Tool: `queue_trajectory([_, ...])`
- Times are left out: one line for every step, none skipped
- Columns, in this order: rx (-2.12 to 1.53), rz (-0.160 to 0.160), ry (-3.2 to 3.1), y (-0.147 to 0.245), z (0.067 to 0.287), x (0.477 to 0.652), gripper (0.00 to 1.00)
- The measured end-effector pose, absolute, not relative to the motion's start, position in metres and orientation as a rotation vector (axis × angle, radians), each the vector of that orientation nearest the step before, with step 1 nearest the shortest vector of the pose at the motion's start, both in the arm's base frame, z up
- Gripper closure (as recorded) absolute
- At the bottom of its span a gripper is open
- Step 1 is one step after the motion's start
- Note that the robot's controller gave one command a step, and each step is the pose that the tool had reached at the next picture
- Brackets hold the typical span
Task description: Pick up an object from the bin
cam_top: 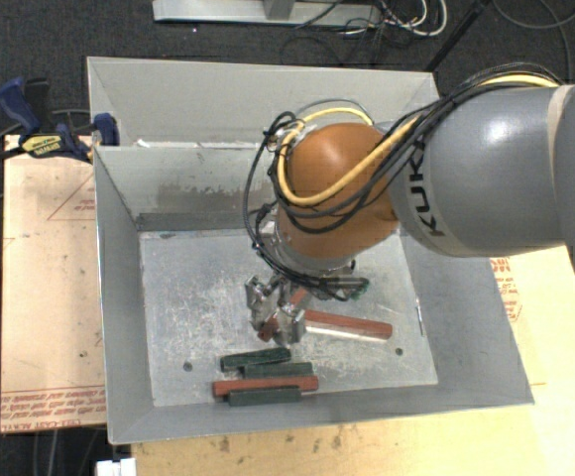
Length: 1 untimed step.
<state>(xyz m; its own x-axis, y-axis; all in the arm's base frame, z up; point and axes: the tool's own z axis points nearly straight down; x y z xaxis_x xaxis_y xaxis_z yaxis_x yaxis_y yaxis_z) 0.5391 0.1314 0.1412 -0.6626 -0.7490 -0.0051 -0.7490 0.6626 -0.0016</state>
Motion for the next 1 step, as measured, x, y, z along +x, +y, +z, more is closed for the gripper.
queue_trajectory([-1.288,0.002,2.862,0.1315,0.1488,0.5387,1.0])
